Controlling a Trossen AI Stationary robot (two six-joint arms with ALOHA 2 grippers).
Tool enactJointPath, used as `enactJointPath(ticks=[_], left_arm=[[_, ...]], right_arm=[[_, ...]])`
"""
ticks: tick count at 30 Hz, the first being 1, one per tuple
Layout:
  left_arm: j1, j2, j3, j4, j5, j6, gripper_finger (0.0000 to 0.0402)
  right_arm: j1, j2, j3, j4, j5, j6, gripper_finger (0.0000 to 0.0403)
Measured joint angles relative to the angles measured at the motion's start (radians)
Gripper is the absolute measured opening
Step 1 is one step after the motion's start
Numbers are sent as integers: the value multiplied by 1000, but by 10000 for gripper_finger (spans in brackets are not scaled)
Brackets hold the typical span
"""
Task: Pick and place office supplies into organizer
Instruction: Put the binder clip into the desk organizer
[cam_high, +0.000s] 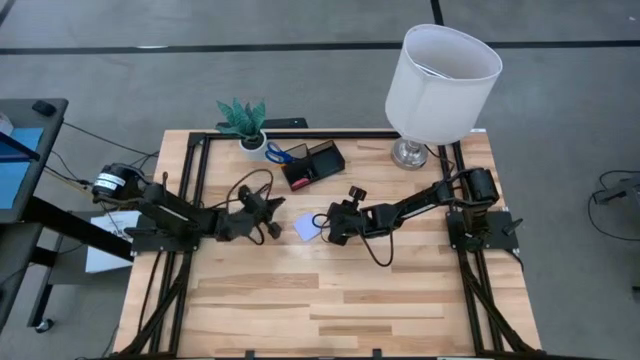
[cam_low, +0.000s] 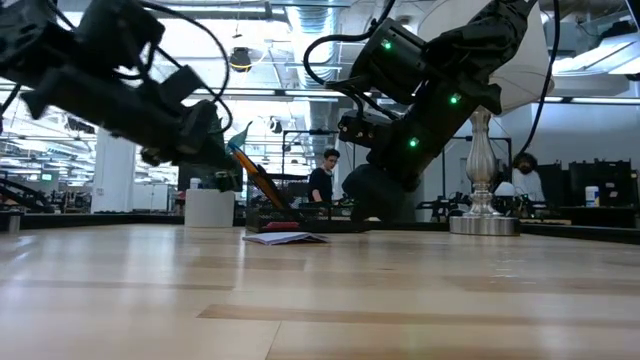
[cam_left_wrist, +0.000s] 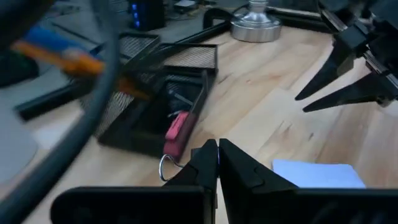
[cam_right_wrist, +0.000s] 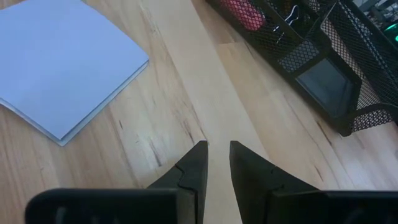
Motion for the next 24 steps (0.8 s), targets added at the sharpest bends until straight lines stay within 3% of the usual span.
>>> enactJointPath(ticks=[11,24], left_arm=[[162,10,116,-20,170,304,0],[313,10,184,-32,407,394,0]], right_arm=[[0,0,0,-3,0,0,61],[0,0,0,-3,0,1,61]])
